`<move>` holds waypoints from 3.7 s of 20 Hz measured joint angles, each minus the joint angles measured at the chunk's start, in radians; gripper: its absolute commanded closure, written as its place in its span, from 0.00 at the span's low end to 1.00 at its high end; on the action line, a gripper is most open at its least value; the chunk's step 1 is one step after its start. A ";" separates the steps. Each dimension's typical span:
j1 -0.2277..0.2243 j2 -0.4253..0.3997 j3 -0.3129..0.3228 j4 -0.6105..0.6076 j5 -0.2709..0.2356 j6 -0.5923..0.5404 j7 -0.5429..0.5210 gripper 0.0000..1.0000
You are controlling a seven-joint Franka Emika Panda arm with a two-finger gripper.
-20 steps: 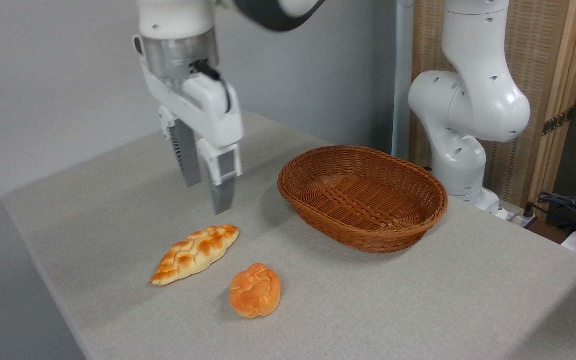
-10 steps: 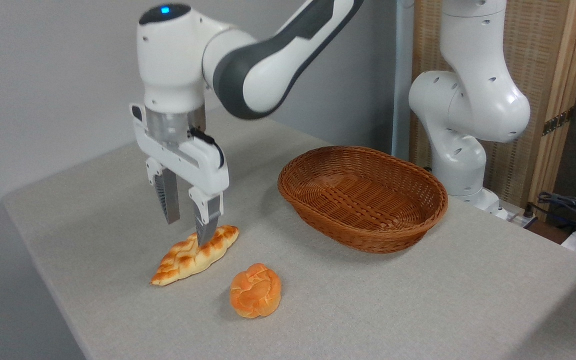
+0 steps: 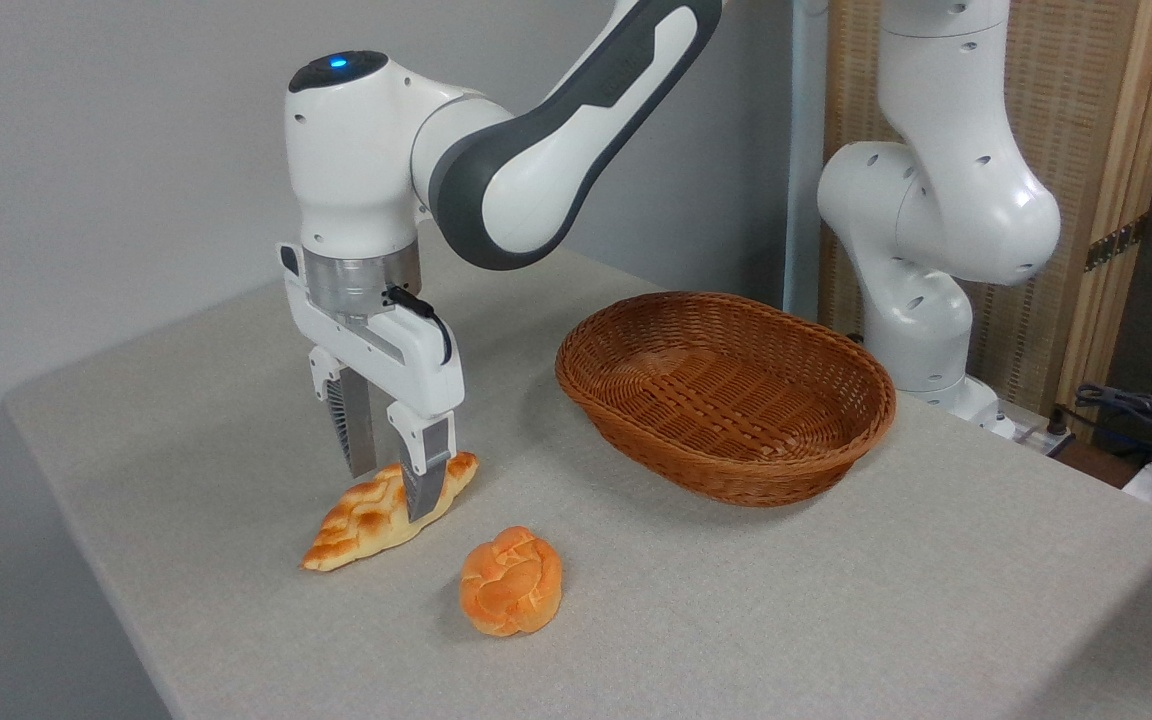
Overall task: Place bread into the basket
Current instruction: 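Close the gripper on the middle of the braided roll, then lift the braided roll and carry it over the wicker basket, then lower the roll into the basket and open the gripper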
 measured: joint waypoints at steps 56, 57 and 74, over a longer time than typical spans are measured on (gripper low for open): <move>-0.071 -0.535 0.017 -0.372 -0.100 -0.672 0.128 0.00; -0.071 -0.535 0.017 -0.372 -0.104 -0.665 0.128 0.00; -0.071 -0.542 0.030 -0.323 -0.106 -0.654 0.128 0.00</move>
